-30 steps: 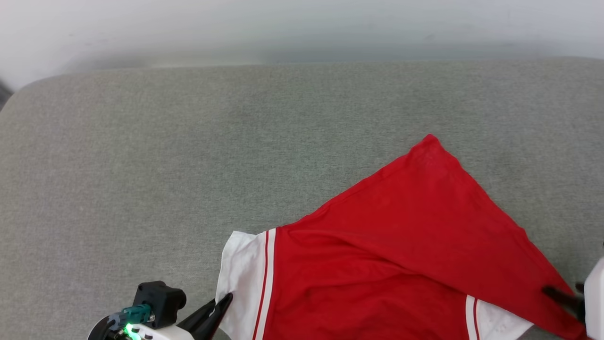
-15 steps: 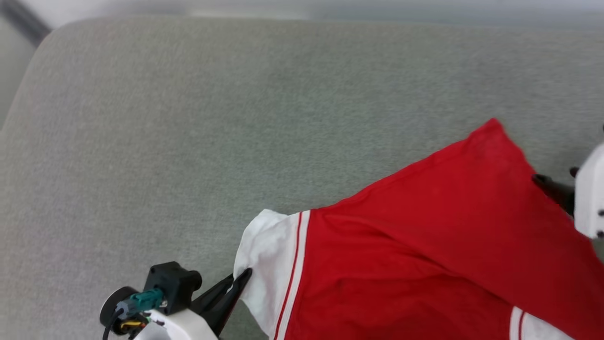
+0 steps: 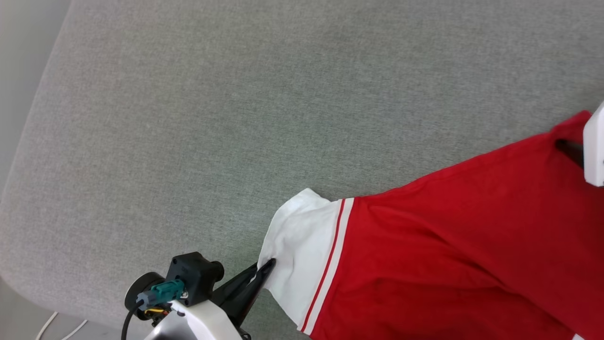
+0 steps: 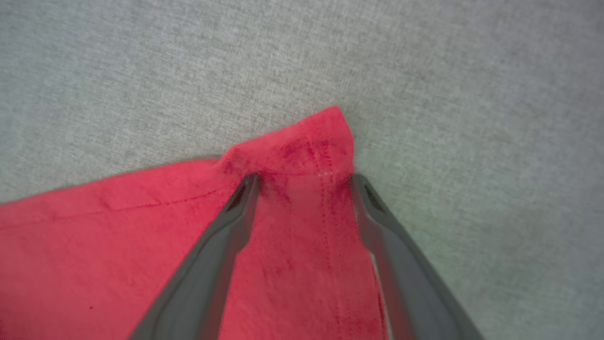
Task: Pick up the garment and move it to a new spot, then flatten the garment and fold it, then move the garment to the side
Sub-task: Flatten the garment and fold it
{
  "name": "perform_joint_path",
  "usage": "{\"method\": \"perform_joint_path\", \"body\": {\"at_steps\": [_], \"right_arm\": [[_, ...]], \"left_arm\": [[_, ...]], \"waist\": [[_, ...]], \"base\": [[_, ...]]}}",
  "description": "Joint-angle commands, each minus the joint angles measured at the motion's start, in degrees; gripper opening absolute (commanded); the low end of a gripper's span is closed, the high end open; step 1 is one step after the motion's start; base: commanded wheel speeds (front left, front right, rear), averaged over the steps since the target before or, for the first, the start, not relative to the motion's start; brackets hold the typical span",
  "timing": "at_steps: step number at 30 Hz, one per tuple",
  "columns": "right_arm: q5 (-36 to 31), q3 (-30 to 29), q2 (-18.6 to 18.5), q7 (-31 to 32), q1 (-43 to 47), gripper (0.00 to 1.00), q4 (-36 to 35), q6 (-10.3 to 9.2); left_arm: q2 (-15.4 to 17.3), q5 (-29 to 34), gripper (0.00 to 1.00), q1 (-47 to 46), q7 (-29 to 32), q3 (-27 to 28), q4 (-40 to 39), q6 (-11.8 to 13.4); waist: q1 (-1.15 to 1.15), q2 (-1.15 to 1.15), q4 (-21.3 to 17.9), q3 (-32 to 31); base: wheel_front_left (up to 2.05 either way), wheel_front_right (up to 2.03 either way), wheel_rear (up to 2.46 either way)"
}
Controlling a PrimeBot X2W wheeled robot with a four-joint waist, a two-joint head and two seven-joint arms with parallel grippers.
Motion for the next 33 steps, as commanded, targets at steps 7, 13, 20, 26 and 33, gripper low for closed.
{"method": "perform_joint_path", "body": {"at_steps": [7,13,20,26,33], "right_arm": [[-0.58,1.72,-1.4,-0.67,2.46,1.0,5.72,-0.05],[-0.79,3.43,-2.62,-1.2,4.61,0.0,7.25,-0.05],[1.36,4.82,-3.11,-5.46,4.11,0.0,7.54,-0.02],[3.85,6.66,-3.76,-13.25,1.33,0.0,7.04,-0.02],[8.53,11.02,-5.79,-19.46,0.4,0.0,3.44,-0.02]], "left_arm": [[-1.85,0.37,0.0,-2.06,-0.89,-0.7,1.8,-1.59],[-2.55,0.33,0.0,-2.66,-1.01,-1.09,2.85,-2.13],[-1.61,0.39,0.0,-2.18,-1.48,-0.48,3.39,-1.61],[0.86,0.3,0.0,-1.5,-2.18,1.94,2.4,0.48],[3.94,0.07,0.0,-1.29,-4.63,7.07,-0.91,4.14]], "waist": [[-0.01,0.0,2.71,2.72],[-0.01,0.0,3.37,2.86],[-0.01,0.0,1.99,-0.65],[-0.01,0.0,-1.37,-7.23],[-0.01,0.0,-6.0,-14.34]], "base": [[0.0,0.0,0.0],[0.0,0.0,0.0],[0.0,0.0,0.0],[0.0,0.0,0.0],[0.0,0.0,0.0]]}}
